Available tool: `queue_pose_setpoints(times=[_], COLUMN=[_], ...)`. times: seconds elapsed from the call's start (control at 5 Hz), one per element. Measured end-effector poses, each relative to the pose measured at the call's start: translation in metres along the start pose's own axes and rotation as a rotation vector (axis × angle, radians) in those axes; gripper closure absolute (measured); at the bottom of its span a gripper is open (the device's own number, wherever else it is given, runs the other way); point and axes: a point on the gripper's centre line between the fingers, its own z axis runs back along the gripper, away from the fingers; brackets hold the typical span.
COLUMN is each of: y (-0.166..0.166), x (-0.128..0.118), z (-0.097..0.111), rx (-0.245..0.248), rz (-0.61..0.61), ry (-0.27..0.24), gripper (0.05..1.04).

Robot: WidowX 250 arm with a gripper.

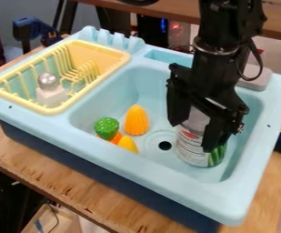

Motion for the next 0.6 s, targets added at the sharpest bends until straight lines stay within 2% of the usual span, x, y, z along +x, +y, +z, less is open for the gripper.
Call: queue_pose_setpoints(times=[0.2, 0.4, 0.6], y=[0.0, 0.0, 0.007], x=[0.01, 0.02, 0.027], z=[-0.004, -0.008, -0.01], rx=[-0.001, 0.006, 0.044], rz=[-0.002, -0.005, 0.001], ry=[-0.024, -0.026, -0.029], gripper=[0.083, 0.083, 0.083])
